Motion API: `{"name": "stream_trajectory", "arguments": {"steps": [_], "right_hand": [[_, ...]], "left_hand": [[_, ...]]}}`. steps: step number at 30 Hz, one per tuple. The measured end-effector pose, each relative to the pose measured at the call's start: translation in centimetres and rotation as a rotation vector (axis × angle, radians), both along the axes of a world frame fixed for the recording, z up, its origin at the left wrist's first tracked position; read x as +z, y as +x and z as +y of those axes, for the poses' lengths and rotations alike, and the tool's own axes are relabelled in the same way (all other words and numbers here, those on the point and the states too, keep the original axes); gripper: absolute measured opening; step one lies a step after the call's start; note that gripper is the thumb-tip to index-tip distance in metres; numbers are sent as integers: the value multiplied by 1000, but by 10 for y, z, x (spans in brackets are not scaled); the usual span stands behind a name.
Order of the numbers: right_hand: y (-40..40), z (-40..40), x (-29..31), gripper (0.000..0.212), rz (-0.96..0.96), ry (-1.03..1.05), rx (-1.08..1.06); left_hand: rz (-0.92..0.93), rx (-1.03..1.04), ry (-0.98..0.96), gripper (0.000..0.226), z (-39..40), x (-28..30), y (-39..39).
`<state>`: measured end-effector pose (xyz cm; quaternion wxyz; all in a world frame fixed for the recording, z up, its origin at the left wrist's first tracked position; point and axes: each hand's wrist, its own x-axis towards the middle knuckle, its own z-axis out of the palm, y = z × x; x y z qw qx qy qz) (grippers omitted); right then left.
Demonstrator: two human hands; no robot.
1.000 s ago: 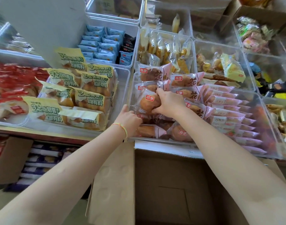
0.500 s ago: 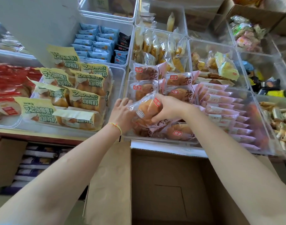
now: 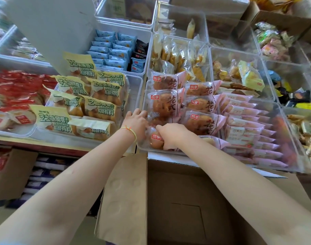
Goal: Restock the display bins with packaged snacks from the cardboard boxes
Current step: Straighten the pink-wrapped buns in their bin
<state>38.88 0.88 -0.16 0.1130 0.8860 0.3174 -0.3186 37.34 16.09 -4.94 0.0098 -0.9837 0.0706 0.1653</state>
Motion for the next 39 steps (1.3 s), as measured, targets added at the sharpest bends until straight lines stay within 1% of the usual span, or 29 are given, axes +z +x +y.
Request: {"name": "stream_trajectory", "arguments": {"steps": [2, 4, 6, 8, 10, 12, 14, 16, 18, 19, 22, 23, 24, 25, 26, 28, 29, 30, 31, 32, 34, 35, 36, 38, 39], "right_hand": [[6, -1, 9, 56, 166, 54, -56], [9, -5, 19, 54, 297, 99, -113], [7, -7, 19, 53, 291, 115, -138], [3, -5, 13, 51, 244, 110, -121], [-1, 1, 4, 51, 200, 90, -91], [-8, 4, -2, 54, 130, 56, -52], [-16, 3, -11, 54, 22, 18, -16], [-20, 1, -22, 51, -48, 10, -10], [-17, 2, -27, 54, -20, 2, -24], [-13, 3, -24, 58, 37, 4, -39], [6, 0, 3, 61, 243, 99, -156], [10, -4, 13, 59, 254, 138, -201], [14, -10, 22, 54, 232, 151, -222], [15, -16, 27, 45, 206, 127, -218], [15, -20, 30, 36, 191, 81, -212], [12, -21, 28, 26, 178, -15, -183], [11, -19, 24, 22, 166, -52, -161], [9, -15, 19, 21, 147, -65, -145], [8, -12, 14, 21, 124, -65, -126], [6, -9, 10, 18, 97, -48, -106], [2, -5, 5, 9, 83, 13, -99], [1, -6, 2, 13, 85, 29, -107], [-1, -7, 0, 16, 80, 44, -108], [0, -12, -7, 14, 31, -15, -69], [0, -14, -11, 19, 18, -63, -46]], "left_hand": [[0, 3, 24, 43, -3, -1, -2], [-41, 26, -13, 38, -4, -1, -3], [-89, 86, -118, 32, -4, 0, -4], [-193, 146, -209, 22, -3, -1, -5], [-289, 177, -228, 13, -2, -8, -6], [-313, 208, -228, 7, -1, -13, -6], [-251, 178, -179, 14, -1, -8, -1], [-148, 100, -80, 24, 0, 7, 9], [-70, 49, -23, 27, 0, 23, 16], [-46, 25, -20, 28, 0, 29, 18], [42, -75, -118, 38, -6, 37, 6], [63, -95, -146, 43, -10, 37, 0], [62, -109, -179, 44, -13, 37, -6], [58, -120, -212, 39, -15, 36, -11], [51, -130, -241, 31, -16, 36, -14], [60, -142, -286, 13, -16, 36, -16], [85, -136, -310, 13, -16, 36, -16], [121, -127, -323, 20, -15, 36, -15], [149, -133, -313, 28, -15, 34, -13], [162, -161, -261, 32, -14, 32, -12], [109, -252, -76, 28, -13, 26, -7], [89, -272, -14, 24, -13, 23, -5], [75, -279, 21, 22, -15, 19, -4], [45, -288, 40, 17, -23, 10, -3], [30, -296, 33, 14, -29, 5, -3]]}}
